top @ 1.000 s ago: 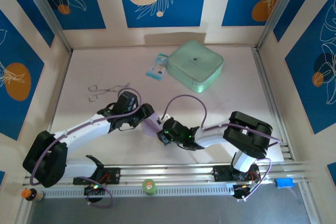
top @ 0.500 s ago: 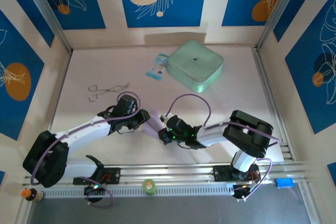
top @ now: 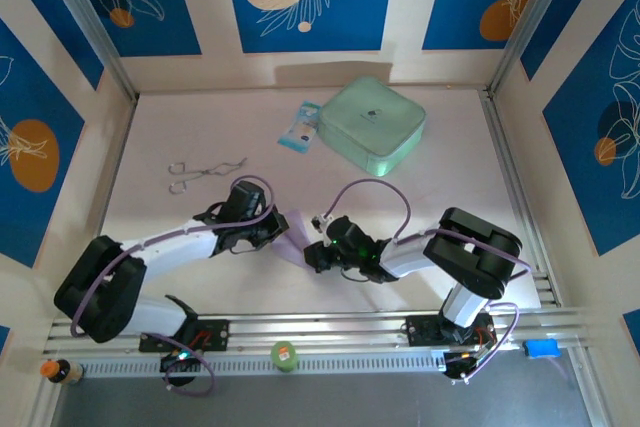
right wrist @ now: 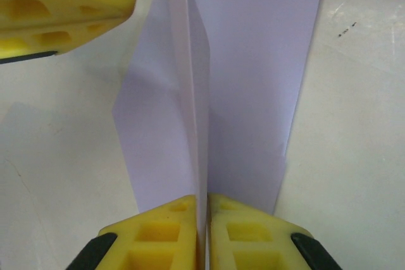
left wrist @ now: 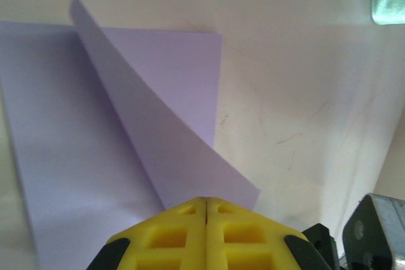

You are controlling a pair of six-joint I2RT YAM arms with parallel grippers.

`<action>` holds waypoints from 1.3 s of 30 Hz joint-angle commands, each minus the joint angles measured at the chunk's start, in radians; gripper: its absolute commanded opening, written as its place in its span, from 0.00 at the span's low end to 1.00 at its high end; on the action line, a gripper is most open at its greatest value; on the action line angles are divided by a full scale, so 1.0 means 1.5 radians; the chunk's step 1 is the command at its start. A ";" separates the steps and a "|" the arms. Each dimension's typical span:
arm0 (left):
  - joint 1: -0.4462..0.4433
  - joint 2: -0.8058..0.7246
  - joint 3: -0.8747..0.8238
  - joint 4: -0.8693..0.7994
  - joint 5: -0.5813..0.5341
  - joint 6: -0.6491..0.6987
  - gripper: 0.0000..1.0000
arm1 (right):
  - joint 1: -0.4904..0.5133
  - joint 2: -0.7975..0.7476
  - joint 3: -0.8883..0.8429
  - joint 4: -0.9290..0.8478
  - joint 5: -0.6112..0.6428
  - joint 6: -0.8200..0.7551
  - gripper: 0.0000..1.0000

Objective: Fold a paper plane with a square sheet of paper (pick it up from the middle)

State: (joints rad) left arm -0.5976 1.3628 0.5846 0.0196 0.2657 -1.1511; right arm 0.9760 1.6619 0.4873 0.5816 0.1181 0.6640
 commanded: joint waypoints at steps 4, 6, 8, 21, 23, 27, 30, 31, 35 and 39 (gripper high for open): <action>-0.001 0.044 -0.010 0.085 0.039 -0.006 0.01 | -0.006 0.013 -0.015 -0.013 -0.025 0.020 0.14; -0.001 0.055 -0.010 0.087 0.035 -0.008 0.01 | -0.008 0.006 -0.013 -0.022 -0.026 0.023 0.15; -0.002 0.065 -0.007 0.094 0.034 -0.007 0.01 | -0.008 -0.001 -0.008 -0.036 -0.029 0.026 0.17; -0.003 0.074 -0.001 0.069 0.026 0.011 0.01 | -0.040 0.003 0.047 -0.125 -0.102 0.072 0.21; -0.002 0.076 0.000 0.067 0.024 0.012 0.01 | -0.042 0.001 0.044 -0.125 -0.104 0.075 0.19; -0.003 0.081 0.003 0.067 0.024 0.015 0.01 | -0.051 0.002 0.039 -0.115 -0.122 0.084 0.15; -0.002 0.084 0.005 0.066 0.023 0.017 0.01 | -0.053 0.009 0.039 -0.112 -0.128 0.091 0.10; -0.003 0.085 0.005 0.066 0.023 0.017 0.01 | -0.054 0.011 0.039 -0.111 -0.130 0.094 0.09; -0.003 0.080 0.001 0.066 0.021 0.016 0.02 | -0.064 0.019 0.035 -0.104 -0.146 0.107 0.08; -0.003 0.077 0.000 0.064 0.022 0.017 0.04 | -0.068 0.026 0.033 -0.098 -0.157 0.122 0.08</action>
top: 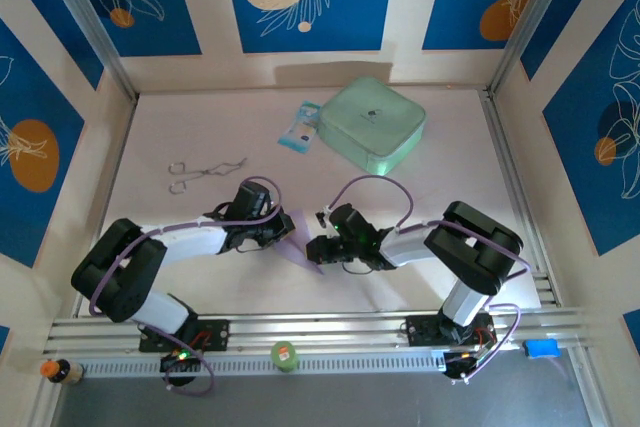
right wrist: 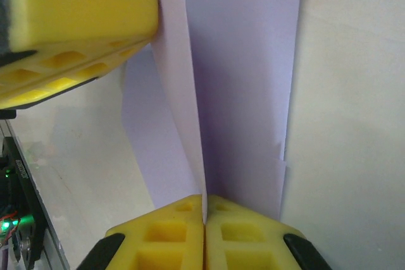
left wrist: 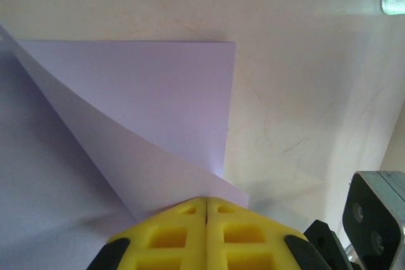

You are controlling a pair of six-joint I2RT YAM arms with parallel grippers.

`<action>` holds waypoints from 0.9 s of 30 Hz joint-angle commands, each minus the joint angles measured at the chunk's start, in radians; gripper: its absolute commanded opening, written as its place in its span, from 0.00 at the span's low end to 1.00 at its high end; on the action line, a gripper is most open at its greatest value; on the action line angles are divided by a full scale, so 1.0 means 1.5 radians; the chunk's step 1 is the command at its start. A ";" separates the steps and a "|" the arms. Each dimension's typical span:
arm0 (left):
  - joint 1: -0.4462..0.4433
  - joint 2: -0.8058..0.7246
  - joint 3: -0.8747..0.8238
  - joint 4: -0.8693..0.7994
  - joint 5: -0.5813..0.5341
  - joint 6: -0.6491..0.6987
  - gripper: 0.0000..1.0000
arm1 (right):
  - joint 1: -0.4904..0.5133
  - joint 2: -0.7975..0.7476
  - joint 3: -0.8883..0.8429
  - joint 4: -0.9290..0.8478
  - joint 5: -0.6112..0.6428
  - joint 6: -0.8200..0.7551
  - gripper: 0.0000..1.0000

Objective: Fold a paper plane with a square sheet of paper (pick it up from the middle)

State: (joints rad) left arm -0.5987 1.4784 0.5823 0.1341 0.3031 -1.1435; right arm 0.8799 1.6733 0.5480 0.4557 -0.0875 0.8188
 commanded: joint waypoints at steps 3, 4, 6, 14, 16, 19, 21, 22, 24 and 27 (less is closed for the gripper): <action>-0.004 0.002 0.000 -0.003 0.002 0.010 0.04 | -0.007 0.023 -0.013 -0.008 -0.020 0.033 0.08; -0.005 0.003 -0.001 0.002 0.004 0.010 0.05 | -0.008 0.024 -0.016 -0.004 -0.020 0.036 0.08; -0.009 0.006 -0.001 0.010 0.007 0.011 0.06 | -0.010 0.023 -0.025 0.009 -0.020 0.043 0.08; -0.017 0.051 0.020 0.029 0.031 0.018 0.06 | -0.013 0.021 -0.026 0.012 -0.034 0.044 0.11; -0.018 0.059 0.024 0.028 0.032 0.020 0.06 | -0.013 0.018 -0.022 0.003 -0.034 0.047 0.13; -0.019 0.066 0.026 0.031 0.033 0.021 0.06 | -0.013 0.016 -0.016 -0.009 -0.035 0.049 0.15; -0.019 0.066 0.027 0.029 0.033 0.022 0.06 | -0.014 0.016 -0.012 -0.021 -0.036 0.052 0.17; -0.018 0.066 0.027 0.028 0.032 0.023 0.06 | -0.014 0.015 -0.011 -0.025 -0.035 0.053 0.17; -0.019 0.065 0.028 0.020 0.028 0.025 0.06 | -0.015 0.013 -0.011 -0.029 -0.037 0.058 0.17; -0.019 0.066 0.027 0.012 0.023 0.028 0.06 | -0.018 0.015 -0.013 -0.029 -0.038 0.064 0.12</action>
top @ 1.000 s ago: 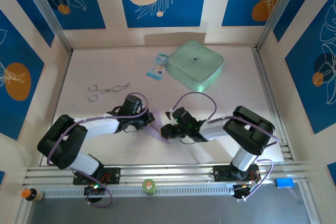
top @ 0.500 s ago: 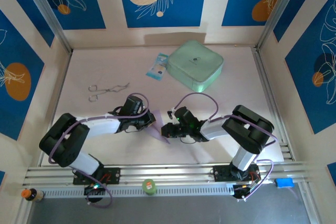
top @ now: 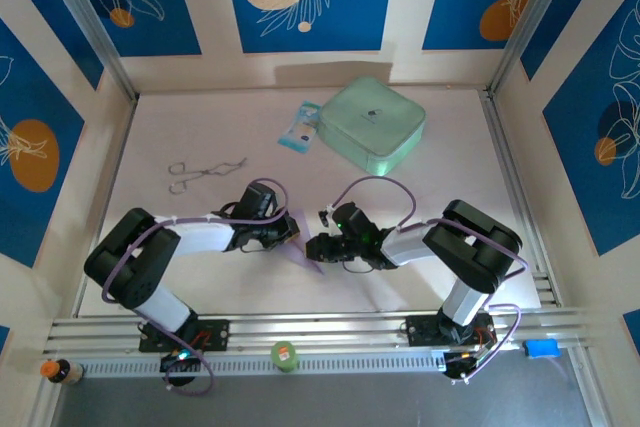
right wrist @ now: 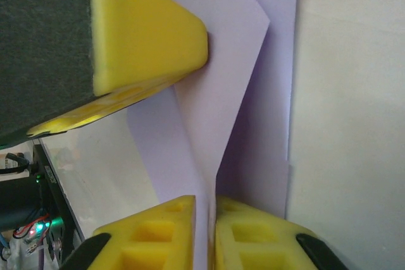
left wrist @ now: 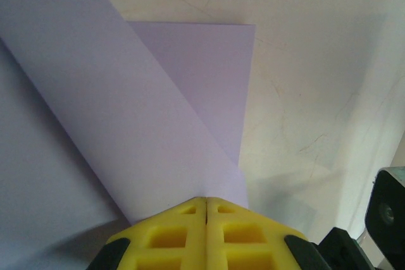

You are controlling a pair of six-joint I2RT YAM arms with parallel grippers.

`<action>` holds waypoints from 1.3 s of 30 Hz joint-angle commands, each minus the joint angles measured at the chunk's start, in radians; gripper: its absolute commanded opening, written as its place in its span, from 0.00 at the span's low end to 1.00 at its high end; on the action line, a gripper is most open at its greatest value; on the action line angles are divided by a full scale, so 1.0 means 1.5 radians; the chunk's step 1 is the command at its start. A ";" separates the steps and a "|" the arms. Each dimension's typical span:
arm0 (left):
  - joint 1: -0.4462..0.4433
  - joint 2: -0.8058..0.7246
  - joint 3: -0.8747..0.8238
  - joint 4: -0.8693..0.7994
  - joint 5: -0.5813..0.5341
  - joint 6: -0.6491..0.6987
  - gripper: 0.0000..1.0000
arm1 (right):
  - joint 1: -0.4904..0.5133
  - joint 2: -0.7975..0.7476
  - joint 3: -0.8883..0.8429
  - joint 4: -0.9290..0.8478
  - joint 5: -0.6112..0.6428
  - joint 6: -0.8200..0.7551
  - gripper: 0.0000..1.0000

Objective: Fold a paper plane with a square sheet of paper (pick it up from the middle)

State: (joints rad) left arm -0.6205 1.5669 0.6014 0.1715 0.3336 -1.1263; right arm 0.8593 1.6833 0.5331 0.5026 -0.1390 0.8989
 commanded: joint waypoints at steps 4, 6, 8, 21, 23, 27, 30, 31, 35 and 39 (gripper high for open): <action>-0.004 0.010 0.013 -0.017 0.000 0.018 0.06 | -0.006 0.029 -0.004 -0.048 -0.023 0.024 0.08; -0.004 0.011 0.011 -0.015 0.000 0.018 0.06 | -0.007 0.042 0.001 -0.051 -0.031 0.030 0.06; -0.004 0.011 0.011 -0.016 -0.001 0.019 0.06 | -0.009 0.049 0.000 -0.055 -0.033 0.040 0.05; -0.006 0.027 0.031 0.008 0.035 0.035 0.08 | -0.019 0.061 -0.013 -0.058 -0.035 0.070 0.05; -0.008 0.037 0.032 0.008 0.039 0.035 0.08 | -0.018 0.061 -0.012 -0.058 -0.036 0.070 0.05; -0.010 0.050 0.032 0.011 0.043 0.034 0.08 | -0.018 0.061 -0.012 -0.061 -0.037 0.072 0.06; -0.010 0.049 0.029 0.004 0.036 0.035 0.08 | -0.018 0.060 -0.008 -0.067 -0.037 0.071 0.06; -0.010 0.049 0.029 -0.002 0.033 0.036 0.08 | -0.019 0.060 -0.007 -0.069 -0.037 0.069 0.06; -0.010 0.052 0.030 -0.018 0.028 0.043 0.07 | -0.021 0.047 0.000 -0.083 -0.047 0.062 0.11; -0.009 0.052 0.022 -0.027 0.019 0.049 0.06 | -0.023 -0.008 0.010 -0.135 -0.050 0.035 0.18</action>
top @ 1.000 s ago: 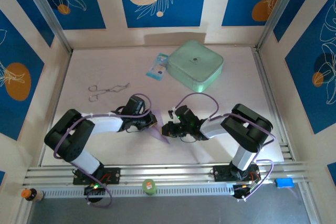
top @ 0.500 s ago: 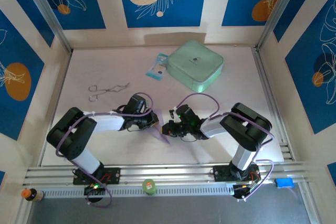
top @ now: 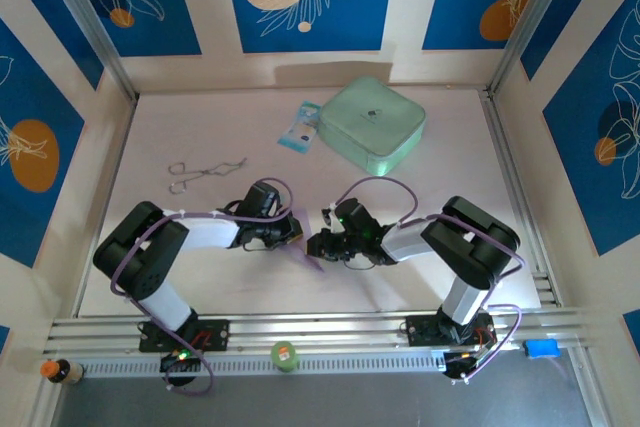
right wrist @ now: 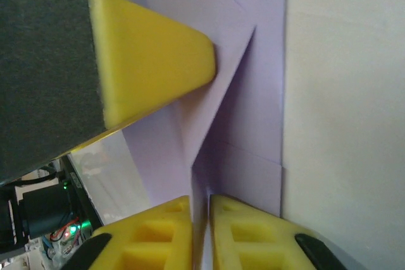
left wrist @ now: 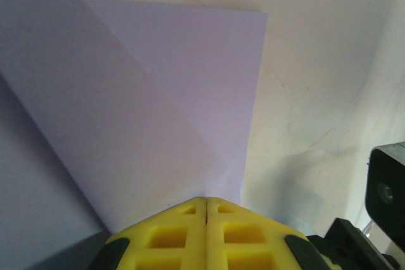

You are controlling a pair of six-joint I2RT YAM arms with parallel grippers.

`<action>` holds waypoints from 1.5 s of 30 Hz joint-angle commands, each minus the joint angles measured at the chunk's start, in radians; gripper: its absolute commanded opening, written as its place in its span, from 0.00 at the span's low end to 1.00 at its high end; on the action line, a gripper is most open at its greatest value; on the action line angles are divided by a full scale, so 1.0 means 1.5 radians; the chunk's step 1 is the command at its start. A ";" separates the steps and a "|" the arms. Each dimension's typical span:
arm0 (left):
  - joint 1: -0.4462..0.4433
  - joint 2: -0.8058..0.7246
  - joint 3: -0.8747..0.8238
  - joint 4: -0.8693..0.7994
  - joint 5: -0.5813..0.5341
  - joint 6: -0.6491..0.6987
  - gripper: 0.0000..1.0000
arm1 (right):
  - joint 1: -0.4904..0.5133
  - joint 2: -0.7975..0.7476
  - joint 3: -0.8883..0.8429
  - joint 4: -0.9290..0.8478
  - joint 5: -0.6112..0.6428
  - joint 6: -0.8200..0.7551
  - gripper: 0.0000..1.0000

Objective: Fold a paper plane with a square sheet of paper (pick it up from the middle)

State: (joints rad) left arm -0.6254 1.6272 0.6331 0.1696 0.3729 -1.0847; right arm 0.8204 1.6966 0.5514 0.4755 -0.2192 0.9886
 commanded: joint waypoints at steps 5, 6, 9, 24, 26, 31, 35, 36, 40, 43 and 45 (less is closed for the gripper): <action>-0.006 0.019 -0.007 -0.013 -0.007 0.022 0.06 | 0.006 -0.058 0.001 -0.173 -0.017 -0.045 0.21; -0.006 0.019 -0.009 -0.008 -0.007 0.020 0.06 | 0.006 -0.055 -0.002 -0.176 -0.024 -0.044 0.20; -0.006 0.020 -0.011 0.001 -0.007 0.018 0.06 | 0.012 -0.044 -0.020 -0.151 -0.041 -0.030 0.17; -0.006 0.026 -0.010 0.001 -0.004 0.016 0.05 | 0.020 -0.033 -0.043 -0.147 -0.039 -0.006 0.10; -0.006 0.027 -0.010 0.001 -0.004 0.016 0.05 | 0.020 -0.039 -0.037 -0.154 -0.045 -0.009 0.11; -0.006 0.024 -0.013 -0.003 -0.007 0.019 0.05 | 0.022 -0.069 -0.035 -0.178 -0.050 -0.022 0.13; -0.006 0.024 -0.016 -0.001 -0.008 0.018 0.05 | 0.025 -0.076 -0.038 -0.208 -0.047 -0.030 0.13; -0.005 0.023 -0.017 -0.002 -0.009 0.018 0.05 | 0.028 -0.078 -0.042 -0.212 -0.044 -0.031 0.14; -0.006 0.023 -0.020 0.003 -0.010 0.015 0.05 | 0.036 -0.084 -0.048 -0.232 -0.022 -0.032 0.15; -0.006 0.025 -0.019 0.003 -0.010 0.015 0.05 | 0.039 -0.076 -0.045 -0.241 -0.014 -0.036 0.14; -0.006 0.026 -0.020 0.004 -0.008 0.014 0.05 | 0.040 -0.068 -0.043 -0.239 -0.017 -0.035 0.11</action>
State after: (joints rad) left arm -0.6296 1.6405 0.6235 0.2016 0.3748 -1.0714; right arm 0.8608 1.5757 0.5102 0.2436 -0.2310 0.9463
